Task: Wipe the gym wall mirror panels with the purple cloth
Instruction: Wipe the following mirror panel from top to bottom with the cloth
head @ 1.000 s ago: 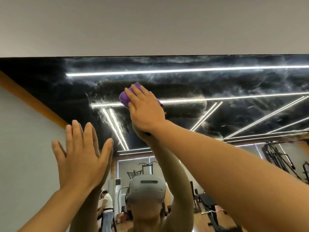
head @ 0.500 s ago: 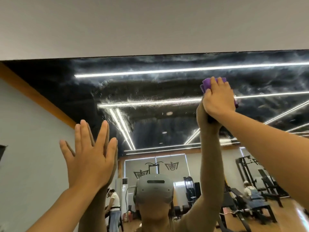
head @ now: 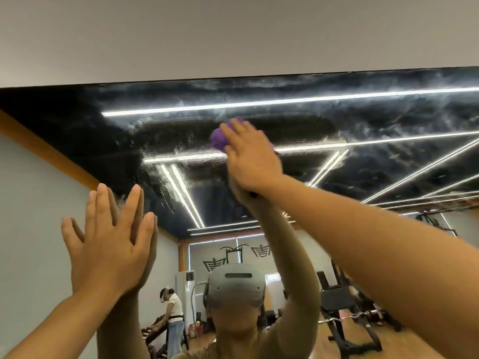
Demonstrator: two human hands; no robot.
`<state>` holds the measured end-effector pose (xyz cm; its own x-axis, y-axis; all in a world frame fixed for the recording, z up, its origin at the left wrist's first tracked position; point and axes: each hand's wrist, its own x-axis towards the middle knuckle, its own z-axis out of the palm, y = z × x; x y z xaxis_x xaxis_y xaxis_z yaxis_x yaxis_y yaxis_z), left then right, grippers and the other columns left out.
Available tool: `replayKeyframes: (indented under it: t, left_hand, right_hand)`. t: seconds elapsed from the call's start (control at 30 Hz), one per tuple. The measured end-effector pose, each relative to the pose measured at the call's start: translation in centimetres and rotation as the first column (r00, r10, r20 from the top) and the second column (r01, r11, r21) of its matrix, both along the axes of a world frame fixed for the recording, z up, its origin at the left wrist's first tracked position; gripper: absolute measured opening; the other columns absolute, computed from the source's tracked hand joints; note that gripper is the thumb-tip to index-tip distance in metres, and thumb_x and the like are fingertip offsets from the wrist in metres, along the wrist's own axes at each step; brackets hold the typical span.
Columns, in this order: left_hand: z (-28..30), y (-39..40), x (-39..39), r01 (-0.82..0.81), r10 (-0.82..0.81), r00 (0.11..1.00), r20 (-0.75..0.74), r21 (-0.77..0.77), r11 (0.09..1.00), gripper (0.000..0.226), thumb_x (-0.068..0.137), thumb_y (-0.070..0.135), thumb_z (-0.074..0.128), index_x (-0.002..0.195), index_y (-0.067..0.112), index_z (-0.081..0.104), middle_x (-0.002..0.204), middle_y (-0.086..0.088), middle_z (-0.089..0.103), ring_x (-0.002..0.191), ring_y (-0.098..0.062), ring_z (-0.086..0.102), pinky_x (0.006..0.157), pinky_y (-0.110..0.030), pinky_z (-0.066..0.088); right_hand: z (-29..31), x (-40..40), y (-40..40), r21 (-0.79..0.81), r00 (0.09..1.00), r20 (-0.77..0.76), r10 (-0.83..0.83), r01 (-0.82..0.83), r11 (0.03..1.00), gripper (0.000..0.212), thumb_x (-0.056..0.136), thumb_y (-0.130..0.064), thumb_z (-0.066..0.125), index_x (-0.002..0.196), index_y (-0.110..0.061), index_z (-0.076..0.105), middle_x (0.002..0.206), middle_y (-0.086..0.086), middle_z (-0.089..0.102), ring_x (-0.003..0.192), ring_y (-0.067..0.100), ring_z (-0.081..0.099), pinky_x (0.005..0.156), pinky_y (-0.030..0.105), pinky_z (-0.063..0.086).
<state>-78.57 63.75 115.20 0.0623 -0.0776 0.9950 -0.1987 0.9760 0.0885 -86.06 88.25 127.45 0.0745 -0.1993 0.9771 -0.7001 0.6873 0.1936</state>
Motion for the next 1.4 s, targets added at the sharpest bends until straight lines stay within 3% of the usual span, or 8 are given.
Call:
replayKeyframes:
  t: [0.17, 0.37, 0.5, 0.67, 0.83, 0.97, 1.17, 1.4]
  left_hand:
    - [-0.3, 0.0, -0.2, 0.050, -0.050, 0.999, -0.013, -0.007, 0.999, 0.070, 0.098, 0.055, 0.029, 0.154, 0.014, 0.038, 0.167, -0.014, 0.016, 0.154, -0.038, 0.006, 0.119, -0.064, 0.001]
    - [-0.1, 0.1, -0.6, 0.074, -0.074, 0.997, -0.027, 0.000, 0.997, 0.071, 0.098, 0.055, 0.028, 0.154, 0.013, 0.039, 0.167, -0.015, 0.015, 0.154, -0.039, 0.005, 0.118, -0.067, 0.001]
    - [-0.1, 0.0, -0.7, 0.062, -0.062, 0.998, -0.028, 0.007, 0.998, 0.071, 0.098, 0.056, 0.027, 0.154, 0.014, 0.039, 0.167, -0.014, 0.013, 0.154, -0.038, 0.004, 0.118, -0.065, -0.002]
    - [-0.2, 0.0, -0.4, 0.047, -0.047, 0.998, -0.032, -0.001, 0.999, 0.070, 0.100, 0.056, 0.024, 0.155, 0.016, 0.037, 0.167, -0.016, 0.015, 0.154, -0.039, 0.007, 0.118, -0.065, 0.001]
    - [-0.2, 0.5, 0.3, -0.033, 0.032, 0.999, -0.017, -0.009, 0.999, 0.069, 0.099, 0.062, 0.011, 0.159, 0.032, 0.024, 0.166, -0.018, 0.017, 0.154, -0.034, 0.012, 0.118, -0.063, 0.008]
    - [-0.2, 0.5, 0.5, -0.017, 0.016, 1.000, -0.012, -0.006, 1.000, 0.068, 0.099, 0.061, 0.011, 0.159, 0.032, 0.025, 0.166, -0.017, 0.016, 0.154, -0.033, 0.011, 0.119, -0.061, 0.005]
    - [-0.2, 0.7, 0.3, -0.032, 0.032, 0.999, -0.019, -0.007, 0.999, 0.071, 0.099, 0.063, 0.005, 0.159, 0.031, 0.025, 0.166, -0.019, 0.016, 0.154, -0.034, 0.012, 0.118, -0.063, 0.006]
    - [-0.1, 0.6, 0.0, -0.011, 0.011, 1.000, -0.029, -0.017, 1.000, 0.073, 0.099, 0.062, 0.010, 0.160, 0.024, 0.024, 0.165, -0.020, 0.017, 0.153, -0.037, 0.014, 0.118, -0.066, 0.004]
  right_hand:
    - [0.1, -5.4, 12.4, -0.329, 0.983, 0.181, -0.005, 0.066, 0.942, 0.052, 0.108, -0.021, 0.037, 0.158, -0.009, 0.028, 0.164, 0.013, 0.026, 0.152, 0.031, 0.020, 0.125, 0.044, 0.013]
    - [-0.4, -6.1, 14.0, -0.419, 0.965, 0.262, -0.007, 0.121, 0.900, 0.052, 0.105, -0.023, 0.033, 0.154, -0.004, 0.032, 0.159, 0.018, 0.032, 0.146, 0.037, 0.027, 0.123, 0.048, 0.018]
    - [-0.8, -3.0, 7.9, -0.305, 0.984, 0.177, -0.002, 0.057, 0.951, 0.054, 0.108, -0.020, 0.036, 0.159, -0.010, 0.023, 0.167, 0.010, 0.020, 0.154, 0.029, 0.012, 0.126, 0.038, 0.005]
    - [-2.3, 1.2, -2.1, 0.017, 0.997, 0.021, 0.071, -0.071, 0.997, 0.054, 0.108, -0.022, 0.037, 0.159, -0.014, 0.025, 0.168, 0.007, 0.019, 0.155, 0.026, 0.008, 0.123, 0.032, -0.001]
    - [-2.8, 0.6, -1.3, 0.109, 0.993, 0.038, 0.112, -0.115, 0.987, 0.052, 0.110, -0.025, 0.034, 0.160, -0.019, 0.023, 0.168, 0.002, 0.017, 0.156, 0.020, 0.006, 0.124, 0.032, -0.002]
    - [-2.3, -1.8, 4.8, -0.095, 0.991, 0.104, 0.083, -0.073, 0.993, 0.059, 0.102, -0.032, 0.029, 0.158, -0.013, 0.030, 0.166, 0.009, 0.024, 0.155, 0.026, 0.015, 0.124, 0.036, 0.006]
    - [-4.6, -6.2, 14.9, -0.418, 0.964, 0.262, 0.043, 0.073, 0.906, 0.065, 0.098, -0.035, 0.027, 0.157, -0.007, 0.030, 0.164, 0.016, 0.027, 0.152, 0.033, 0.020, 0.125, 0.048, 0.014]
    - [-4.3, -3.5, 7.9, -0.455, 0.969, 0.246, -0.015, 0.129, 0.881, 0.055, 0.106, -0.023, 0.037, 0.158, -0.012, 0.025, 0.165, 0.011, 0.022, 0.153, 0.032, 0.017, 0.124, 0.049, 0.016]
